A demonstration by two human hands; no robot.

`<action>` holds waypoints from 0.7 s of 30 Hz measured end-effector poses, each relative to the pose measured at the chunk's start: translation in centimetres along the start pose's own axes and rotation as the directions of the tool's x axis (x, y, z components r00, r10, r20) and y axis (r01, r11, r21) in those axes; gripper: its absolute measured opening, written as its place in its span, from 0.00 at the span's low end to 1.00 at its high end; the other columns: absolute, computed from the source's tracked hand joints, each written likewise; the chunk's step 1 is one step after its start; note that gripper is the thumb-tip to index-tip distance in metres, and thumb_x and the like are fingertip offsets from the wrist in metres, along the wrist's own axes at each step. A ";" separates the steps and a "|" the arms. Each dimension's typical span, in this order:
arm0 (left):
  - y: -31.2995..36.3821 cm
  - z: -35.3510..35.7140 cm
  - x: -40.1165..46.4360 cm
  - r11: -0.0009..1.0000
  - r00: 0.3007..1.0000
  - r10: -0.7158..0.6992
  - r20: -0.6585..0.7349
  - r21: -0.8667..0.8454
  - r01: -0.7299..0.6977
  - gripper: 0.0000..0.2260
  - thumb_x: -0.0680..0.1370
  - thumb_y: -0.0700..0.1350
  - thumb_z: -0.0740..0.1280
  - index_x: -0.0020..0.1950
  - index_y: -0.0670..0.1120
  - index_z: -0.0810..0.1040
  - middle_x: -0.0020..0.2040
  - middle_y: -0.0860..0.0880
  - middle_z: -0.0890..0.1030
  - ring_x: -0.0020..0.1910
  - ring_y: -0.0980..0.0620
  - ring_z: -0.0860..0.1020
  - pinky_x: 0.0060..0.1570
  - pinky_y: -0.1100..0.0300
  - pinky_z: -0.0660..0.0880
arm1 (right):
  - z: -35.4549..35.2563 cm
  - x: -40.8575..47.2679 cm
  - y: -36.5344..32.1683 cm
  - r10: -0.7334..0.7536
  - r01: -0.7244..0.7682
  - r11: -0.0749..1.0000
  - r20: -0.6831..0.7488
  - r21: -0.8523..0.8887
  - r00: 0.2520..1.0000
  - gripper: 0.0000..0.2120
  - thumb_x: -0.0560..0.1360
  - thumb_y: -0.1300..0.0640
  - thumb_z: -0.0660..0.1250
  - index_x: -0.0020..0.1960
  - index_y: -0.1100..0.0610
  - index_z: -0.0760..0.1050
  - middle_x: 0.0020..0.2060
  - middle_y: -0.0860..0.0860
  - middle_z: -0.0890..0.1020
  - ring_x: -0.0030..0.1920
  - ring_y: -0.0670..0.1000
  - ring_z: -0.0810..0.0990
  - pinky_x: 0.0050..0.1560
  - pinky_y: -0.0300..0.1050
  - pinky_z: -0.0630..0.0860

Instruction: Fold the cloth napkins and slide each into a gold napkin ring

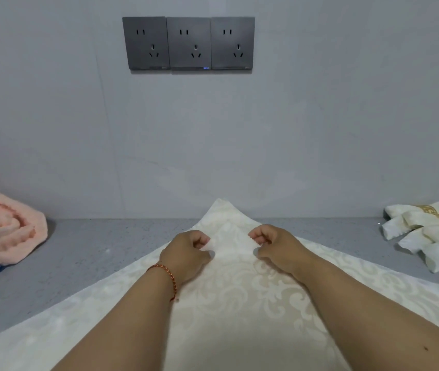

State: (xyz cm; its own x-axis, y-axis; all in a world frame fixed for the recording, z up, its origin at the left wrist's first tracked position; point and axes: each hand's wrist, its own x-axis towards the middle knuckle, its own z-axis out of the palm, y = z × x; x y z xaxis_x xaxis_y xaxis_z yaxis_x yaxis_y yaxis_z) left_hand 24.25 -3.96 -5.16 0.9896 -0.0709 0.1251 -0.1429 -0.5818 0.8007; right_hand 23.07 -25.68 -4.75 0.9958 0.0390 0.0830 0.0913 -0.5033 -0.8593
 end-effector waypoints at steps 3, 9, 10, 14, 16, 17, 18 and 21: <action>0.4 -0.8 -0.6 0.986 0.998 0.036 0.042 -0.162 -0.028 0.11 0.72 0.33 0.70 0.40 0.49 0.79 0.34 0.53 0.72 0.31 0.57 0.71 0.32 0.71 0.69 | -0.4 -0.5 -0.4 -0.001 -0.009 0.986 0.062 0.168 0.998 0.19 0.72 0.71 0.63 0.49 0.48 0.78 0.46 0.49 0.75 0.34 0.46 0.73 0.31 0.36 0.70; 2.1 -1.5 -1.6 0.970 0.994 -0.015 0.108 -0.238 0.040 0.13 0.73 0.32 0.60 0.41 0.41 0.84 0.36 0.52 0.79 0.31 0.58 0.74 0.28 0.73 0.68 | -0.5 -1.2 -1.0 -0.041 0.025 0.994 0.148 0.106 0.988 0.19 0.71 0.71 0.57 0.42 0.53 0.83 0.40 0.44 0.81 0.33 0.41 0.76 0.36 0.33 0.71; 2.2 -1.4 -1.6 0.969 0.993 0.001 0.115 -0.245 0.027 0.11 0.74 0.34 0.61 0.40 0.41 0.83 0.36 0.53 0.80 0.34 0.59 0.75 0.32 0.73 0.69 | -0.4 -1.2 -1.0 -0.045 0.033 0.996 0.149 0.081 0.988 0.19 0.71 0.70 0.58 0.41 0.52 0.83 0.41 0.43 0.80 0.36 0.41 0.76 0.39 0.33 0.71; 1.2 -0.6 -1.3 0.999 0.994 0.006 0.106 -0.047 -0.001 0.11 0.73 0.49 0.71 0.32 0.49 0.77 0.29 0.58 0.76 0.33 0.55 0.72 0.40 0.61 0.68 | -0.2 -1.3 -0.8 -0.043 0.037 0.998 0.144 0.044 0.989 0.18 0.72 0.67 0.58 0.40 0.52 0.84 0.45 0.45 0.78 0.38 0.47 0.76 0.39 0.40 0.72; 0.9 -0.2 -1.2 0.987 0.994 0.070 0.085 0.136 -0.081 0.11 0.70 0.53 0.74 0.35 0.51 0.74 0.32 0.58 0.75 0.34 0.57 0.72 0.45 0.58 0.70 | -0.1 -1.3 -0.8 -0.044 0.041 0.999 0.150 0.025 0.988 0.17 0.72 0.66 0.59 0.40 0.53 0.84 0.47 0.49 0.78 0.36 0.49 0.76 0.37 0.42 0.73; 0.9 0.0 -1.2 0.970 0.992 0.098 0.079 0.213 -0.113 0.10 0.69 0.53 0.74 0.38 0.53 0.74 0.37 0.58 0.76 0.38 0.58 0.73 0.51 0.57 0.70 | -0.1 -1.2 -0.8 -0.048 0.047 0.999 0.155 0.004 0.987 0.16 0.71 0.66 0.59 0.39 0.53 0.84 0.48 0.51 0.78 0.36 0.50 0.76 0.37 0.43 0.73; 1.1 0.0 -1.3 0.954 0.991 0.106 0.080 0.272 -0.124 0.11 0.69 0.54 0.74 0.42 0.54 0.74 0.41 0.58 0.75 0.42 0.59 0.73 0.56 0.56 0.69 | 0.0 -1.2 -0.8 -0.049 0.053 0.998 0.157 -0.017 0.986 0.15 0.71 0.65 0.60 0.39 0.52 0.84 0.49 0.52 0.78 0.37 0.50 0.77 0.37 0.43 0.74; 1.7 -0.3 -1.3 0.933 0.990 0.057 0.133 0.346 -0.100 0.10 0.71 0.56 0.72 0.46 0.56 0.74 0.45 0.61 0.75 0.50 0.57 0.74 0.61 0.56 0.68 | 0.1 -1.1 -0.7 -0.116 0.134 0.979 0.123 -0.154 0.986 0.07 0.72 0.59 0.68 0.41 0.49 0.83 0.46 0.47 0.79 0.42 0.46 0.78 0.45 0.42 0.76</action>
State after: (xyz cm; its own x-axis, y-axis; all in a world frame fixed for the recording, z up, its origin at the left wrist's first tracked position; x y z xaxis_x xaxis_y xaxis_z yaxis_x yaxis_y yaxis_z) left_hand 22.71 -4.65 -3.81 0.9732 -0.2108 0.0916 -0.2268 -0.8159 0.5318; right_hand 21.91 -25.31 -4.28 0.9719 0.2029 0.1189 0.2216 -0.6204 -0.7523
